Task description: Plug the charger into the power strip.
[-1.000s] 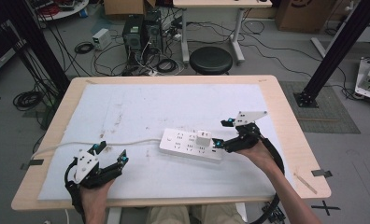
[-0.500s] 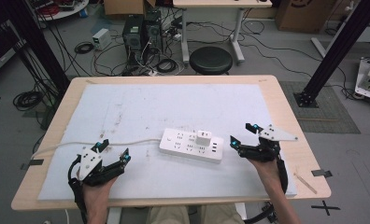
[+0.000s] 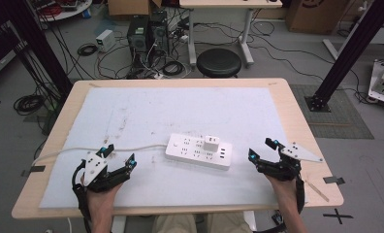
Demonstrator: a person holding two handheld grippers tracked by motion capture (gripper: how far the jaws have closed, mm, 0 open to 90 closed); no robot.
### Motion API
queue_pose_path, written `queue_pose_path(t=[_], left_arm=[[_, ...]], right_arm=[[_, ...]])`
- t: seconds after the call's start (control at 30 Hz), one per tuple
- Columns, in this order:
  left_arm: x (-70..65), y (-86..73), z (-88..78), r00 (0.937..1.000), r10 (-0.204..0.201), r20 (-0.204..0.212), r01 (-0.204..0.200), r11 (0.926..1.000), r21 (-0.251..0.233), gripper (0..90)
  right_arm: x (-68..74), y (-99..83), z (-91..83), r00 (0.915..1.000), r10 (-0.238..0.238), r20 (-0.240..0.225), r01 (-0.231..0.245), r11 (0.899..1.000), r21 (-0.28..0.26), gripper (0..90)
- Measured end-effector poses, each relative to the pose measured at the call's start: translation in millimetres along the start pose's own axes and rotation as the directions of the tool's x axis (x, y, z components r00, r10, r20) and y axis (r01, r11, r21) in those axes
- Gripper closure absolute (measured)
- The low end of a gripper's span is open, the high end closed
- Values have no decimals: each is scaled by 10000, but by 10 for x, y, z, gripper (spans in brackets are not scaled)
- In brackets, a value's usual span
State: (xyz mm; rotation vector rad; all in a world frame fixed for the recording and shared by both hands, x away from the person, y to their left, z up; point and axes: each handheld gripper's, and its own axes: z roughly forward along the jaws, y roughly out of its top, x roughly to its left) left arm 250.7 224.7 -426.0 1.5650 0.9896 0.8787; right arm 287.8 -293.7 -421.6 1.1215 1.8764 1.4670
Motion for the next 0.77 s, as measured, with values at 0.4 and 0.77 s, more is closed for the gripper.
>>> queue_pose_path(t=[0.4,0.77], left_arm=[[-24,25,60,9999,96,94,-97,9999,32,225],[-23,29,47,10000,69,8,-69,10000,-32,225]], right_arm=[[-68,-58,-60,9998,157,106,-157,9999,35,199],[-73,-71,-69,9997,175,148,-176,9998,44,199]])
